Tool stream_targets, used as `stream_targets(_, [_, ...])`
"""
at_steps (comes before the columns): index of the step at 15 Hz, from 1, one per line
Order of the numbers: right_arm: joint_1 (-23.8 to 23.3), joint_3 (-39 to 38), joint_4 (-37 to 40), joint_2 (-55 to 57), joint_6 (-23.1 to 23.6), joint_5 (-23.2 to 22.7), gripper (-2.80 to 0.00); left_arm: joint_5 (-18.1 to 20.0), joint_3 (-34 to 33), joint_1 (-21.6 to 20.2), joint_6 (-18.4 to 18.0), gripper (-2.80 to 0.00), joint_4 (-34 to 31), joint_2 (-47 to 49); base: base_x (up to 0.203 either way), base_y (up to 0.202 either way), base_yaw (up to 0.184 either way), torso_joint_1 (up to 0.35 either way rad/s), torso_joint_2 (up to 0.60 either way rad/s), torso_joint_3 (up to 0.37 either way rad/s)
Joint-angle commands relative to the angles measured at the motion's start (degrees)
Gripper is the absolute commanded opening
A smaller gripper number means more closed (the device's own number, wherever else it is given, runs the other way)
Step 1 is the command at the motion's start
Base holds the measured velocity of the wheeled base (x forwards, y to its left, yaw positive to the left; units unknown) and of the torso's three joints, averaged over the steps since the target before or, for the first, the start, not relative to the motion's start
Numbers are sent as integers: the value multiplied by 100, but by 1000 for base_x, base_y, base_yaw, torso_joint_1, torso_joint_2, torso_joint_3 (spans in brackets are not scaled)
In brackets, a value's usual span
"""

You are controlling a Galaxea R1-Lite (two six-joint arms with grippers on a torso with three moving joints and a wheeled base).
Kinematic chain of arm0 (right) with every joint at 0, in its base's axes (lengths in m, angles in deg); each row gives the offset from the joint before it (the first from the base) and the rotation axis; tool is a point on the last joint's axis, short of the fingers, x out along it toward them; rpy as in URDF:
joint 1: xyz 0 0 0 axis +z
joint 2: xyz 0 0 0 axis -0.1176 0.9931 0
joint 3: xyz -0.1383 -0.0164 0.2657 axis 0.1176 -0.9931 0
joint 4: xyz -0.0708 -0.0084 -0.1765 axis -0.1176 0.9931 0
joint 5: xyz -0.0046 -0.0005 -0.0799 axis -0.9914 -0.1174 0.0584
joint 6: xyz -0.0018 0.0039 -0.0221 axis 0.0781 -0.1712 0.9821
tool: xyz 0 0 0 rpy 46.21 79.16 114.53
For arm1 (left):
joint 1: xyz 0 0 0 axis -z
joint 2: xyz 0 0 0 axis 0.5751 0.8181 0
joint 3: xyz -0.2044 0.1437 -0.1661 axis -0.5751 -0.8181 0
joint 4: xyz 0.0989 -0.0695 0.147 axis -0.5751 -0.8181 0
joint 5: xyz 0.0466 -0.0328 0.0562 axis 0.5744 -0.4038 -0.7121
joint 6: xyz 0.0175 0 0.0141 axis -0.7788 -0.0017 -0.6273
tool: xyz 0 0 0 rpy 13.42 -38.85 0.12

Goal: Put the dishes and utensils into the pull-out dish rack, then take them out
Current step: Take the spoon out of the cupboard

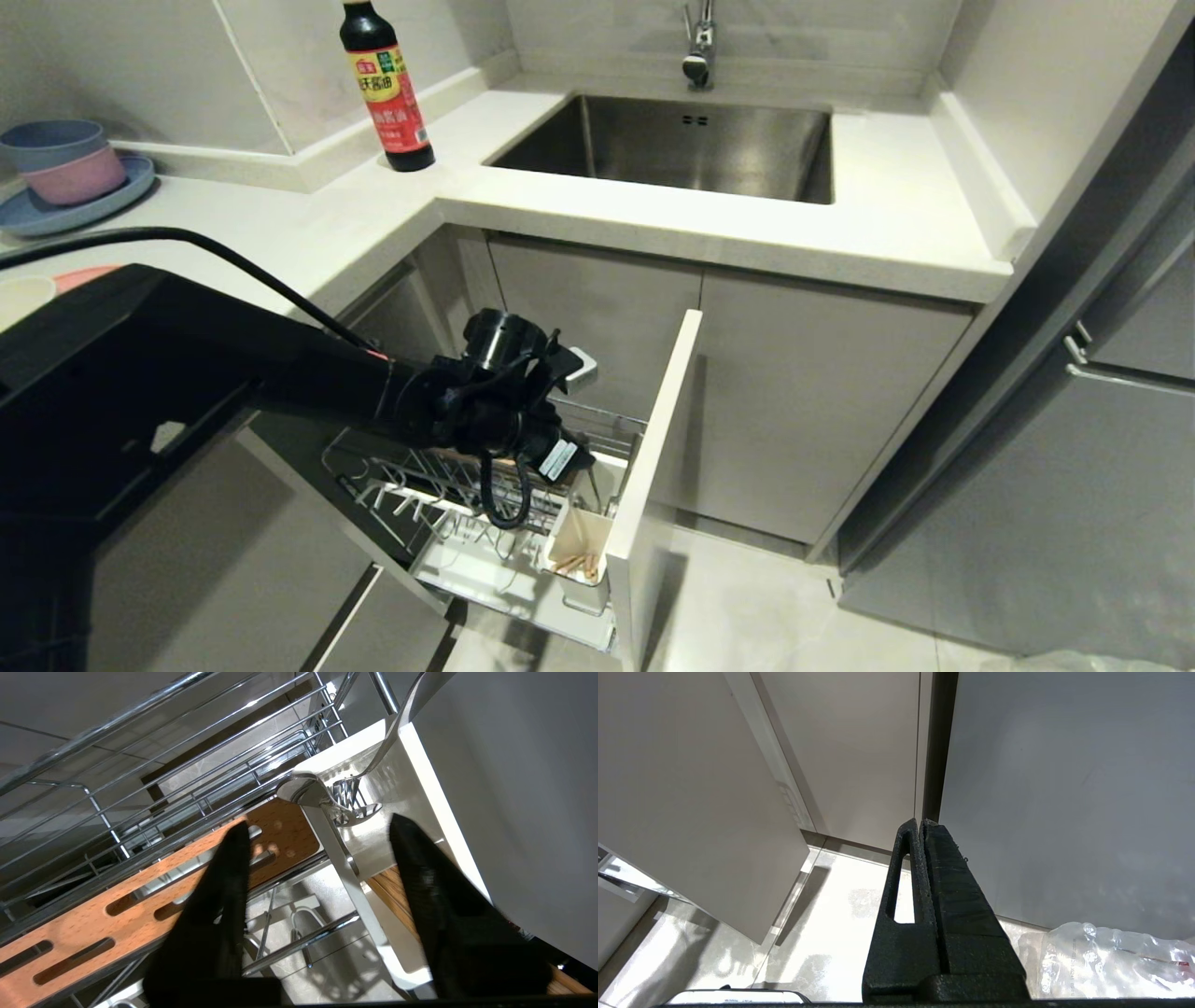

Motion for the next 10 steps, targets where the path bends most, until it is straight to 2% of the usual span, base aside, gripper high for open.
stream_targets(1, [2,-7,-2,4,-2,0,-280,2,11,31,-36,0,134,170,0,0,0,0,0,0])
stream_targets(4, [2,1,1,-3,-2,0,-280,-6,9,91,-75,0,813,505,0,0,0,0,0,0])
stream_targets(10, [2,1,4,-3,-2,-4,-280,-165,137,104,-65,0,810,735,0,0,0,0,0,0])
